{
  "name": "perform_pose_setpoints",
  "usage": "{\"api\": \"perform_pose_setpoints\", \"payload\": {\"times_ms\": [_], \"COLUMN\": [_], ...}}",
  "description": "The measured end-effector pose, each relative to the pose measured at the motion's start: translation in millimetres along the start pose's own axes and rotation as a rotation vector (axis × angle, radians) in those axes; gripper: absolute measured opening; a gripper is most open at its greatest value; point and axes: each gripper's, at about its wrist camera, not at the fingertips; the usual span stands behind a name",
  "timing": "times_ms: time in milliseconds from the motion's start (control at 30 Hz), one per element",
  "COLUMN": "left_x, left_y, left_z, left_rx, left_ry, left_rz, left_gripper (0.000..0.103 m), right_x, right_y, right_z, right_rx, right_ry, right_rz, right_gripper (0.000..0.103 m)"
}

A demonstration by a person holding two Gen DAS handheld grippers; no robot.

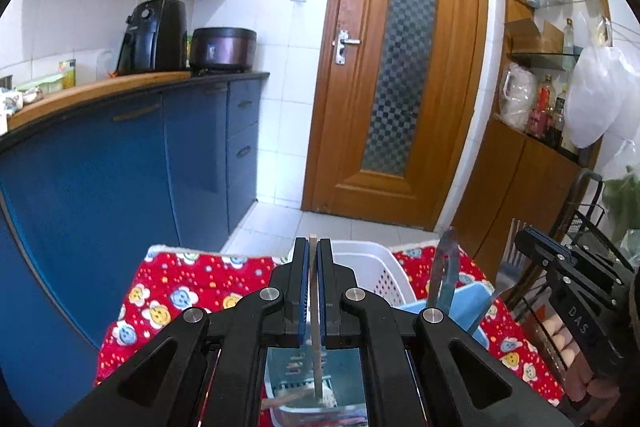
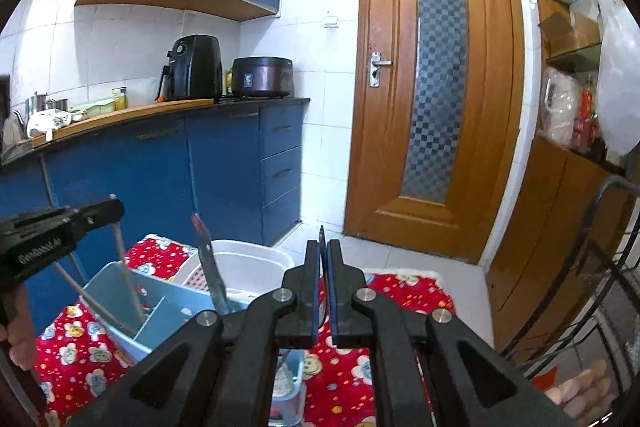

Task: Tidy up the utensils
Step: 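Push the fork and chopstick into the holder and open both tools, then withdraw both open tools from the holder back toward the loose utensils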

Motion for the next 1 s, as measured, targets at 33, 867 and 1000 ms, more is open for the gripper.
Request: {"api": "perform_pose_setpoints", "payload": {"times_ms": [33, 867, 1000], "left_x": [-1.8, -11.1, -19.0], "left_y": [0.0, -11.6, -12.6], "left_z": [-0.8, 47.4, 61.2], "left_rx": [-0.004, -0.041, -0.048], "left_ry": [0.006, 0.016, 0.021], "left_rz": [0.001, -0.035, -0.041], "left_gripper": [0.003, 0.039, 0.039], "right_x": [-1.3, -25.6, -36.4], "right_y": [-1.1, -17.0, -15.2], "right_z": [0.8, 50.5, 62.6], "right_rx": [0.023, 0.191, 0.202], "right_ry": [0.006, 0.015, 0.027], "right_rz": [-0.012, -0.164, -0.172], "right_gripper": [0.005, 0.033, 0.036]}}
Point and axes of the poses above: each gripper's, at about its wrist camera, not at the fingertips, and z roughly against the way its jaws point, y to its left, x to its top, and after that the axes turned 14 degrees about y, right-handed
